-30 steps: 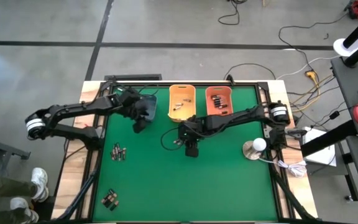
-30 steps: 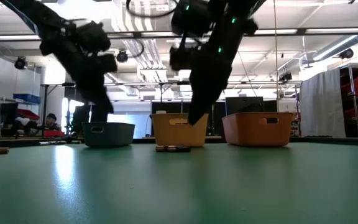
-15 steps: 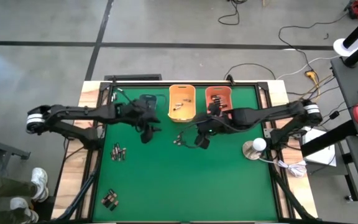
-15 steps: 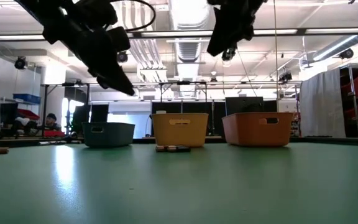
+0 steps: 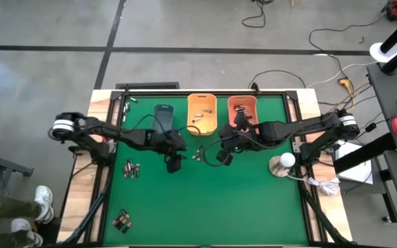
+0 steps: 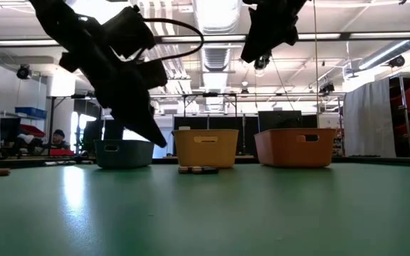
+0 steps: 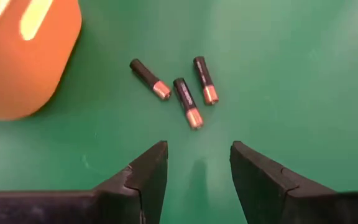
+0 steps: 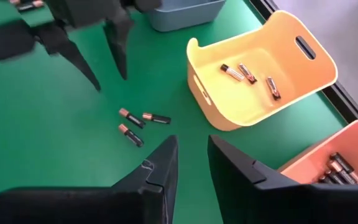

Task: Sort batteries
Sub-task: Put the gold battery into the blue bin

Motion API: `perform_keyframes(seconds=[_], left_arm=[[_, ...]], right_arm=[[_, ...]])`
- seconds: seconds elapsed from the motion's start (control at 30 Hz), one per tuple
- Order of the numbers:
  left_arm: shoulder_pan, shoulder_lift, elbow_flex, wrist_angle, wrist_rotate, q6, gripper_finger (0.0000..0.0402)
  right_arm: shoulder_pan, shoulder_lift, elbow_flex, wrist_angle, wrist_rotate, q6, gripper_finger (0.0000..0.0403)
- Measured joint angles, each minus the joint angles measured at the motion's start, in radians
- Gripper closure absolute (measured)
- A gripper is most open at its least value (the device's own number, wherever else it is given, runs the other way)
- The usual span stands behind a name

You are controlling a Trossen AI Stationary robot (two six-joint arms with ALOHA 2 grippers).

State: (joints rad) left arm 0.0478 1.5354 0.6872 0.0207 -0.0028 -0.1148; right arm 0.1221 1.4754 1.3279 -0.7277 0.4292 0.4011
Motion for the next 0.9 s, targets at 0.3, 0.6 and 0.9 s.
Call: perform_keyframes(seconds=[0.3,0.6,0.9], left_arm=[[-0.003,0.125,0.022,0.109,-0.028,-0.034,0.0247],[-0.017,0.180,0.022,0.204,-0.043,-0.028,0.0247],[-0.044,0.253,0.024,0.245,-0.105,-0.061,0.0247]], right_arm=[[0.029,-0.001,0.004,-0.001,-0.009,0.037,0.0328],[0.035,-0.001,0.004,-0.016,-0.009,0.058,0.0314],[0.035,-0.001,0.003,-0.034,-0.009,0.072,0.0332]])
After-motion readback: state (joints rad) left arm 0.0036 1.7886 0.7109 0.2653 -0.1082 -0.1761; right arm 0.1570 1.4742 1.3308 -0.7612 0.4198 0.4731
